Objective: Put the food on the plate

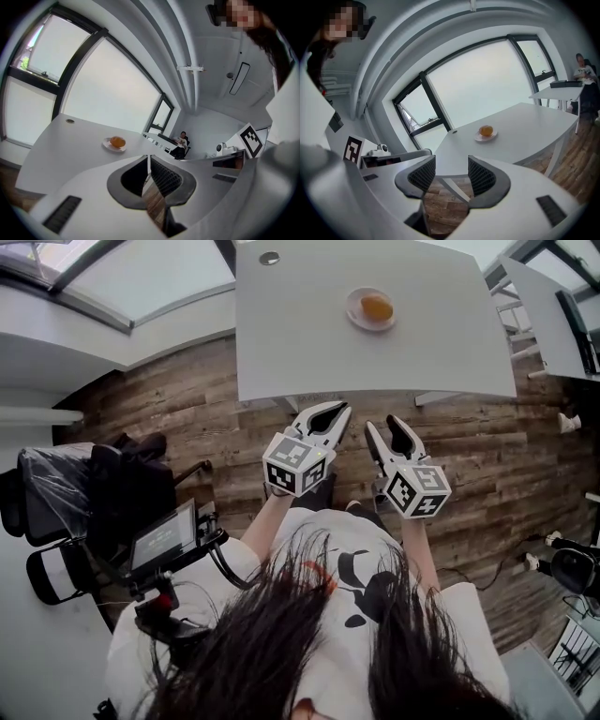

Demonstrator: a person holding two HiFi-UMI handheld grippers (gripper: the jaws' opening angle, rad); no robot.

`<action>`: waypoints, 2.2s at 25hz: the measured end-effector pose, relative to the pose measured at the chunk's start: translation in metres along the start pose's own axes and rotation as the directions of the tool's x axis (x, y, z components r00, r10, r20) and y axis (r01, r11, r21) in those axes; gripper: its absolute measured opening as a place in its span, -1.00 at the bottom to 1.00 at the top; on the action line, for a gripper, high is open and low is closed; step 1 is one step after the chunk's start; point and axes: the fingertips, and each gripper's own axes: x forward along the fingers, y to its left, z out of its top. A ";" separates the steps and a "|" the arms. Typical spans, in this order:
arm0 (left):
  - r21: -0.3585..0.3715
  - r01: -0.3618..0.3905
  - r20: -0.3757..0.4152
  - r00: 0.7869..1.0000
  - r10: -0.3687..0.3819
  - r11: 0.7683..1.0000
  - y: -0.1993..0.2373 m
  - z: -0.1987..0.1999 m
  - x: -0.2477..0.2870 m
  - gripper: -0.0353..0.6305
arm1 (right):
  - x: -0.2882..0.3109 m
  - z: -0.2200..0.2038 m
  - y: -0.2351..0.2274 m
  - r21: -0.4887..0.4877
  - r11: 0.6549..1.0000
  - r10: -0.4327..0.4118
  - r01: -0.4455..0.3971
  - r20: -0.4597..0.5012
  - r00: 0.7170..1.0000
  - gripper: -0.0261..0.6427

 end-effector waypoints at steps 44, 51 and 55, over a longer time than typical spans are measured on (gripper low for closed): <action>0.070 -0.190 0.034 0.982 0.188 0.979 -0.216 -0.114 -0.165 -0.88 | -0.208 -0.118 0.063 -0.047 0.981 0.187 -0.187 0.001 0.982 -0.25; 0.059 -0.187 0.046 0.982 0.184 0.981 -0.218 -0.136 -0.241 -0.88 | -0.228 -0.150 0.128 -0.066 0.982 0.179 -0.179 0.000 0.984 -0.25; 0.043 -0.198 0.051 0.979 0.196 0.979 -0.215 -0.141 -0.251 -0.88 | -0.233 -0.162 0.137 -0.059 0.982 0.179 -0.179 -0.017 0.984 -0.25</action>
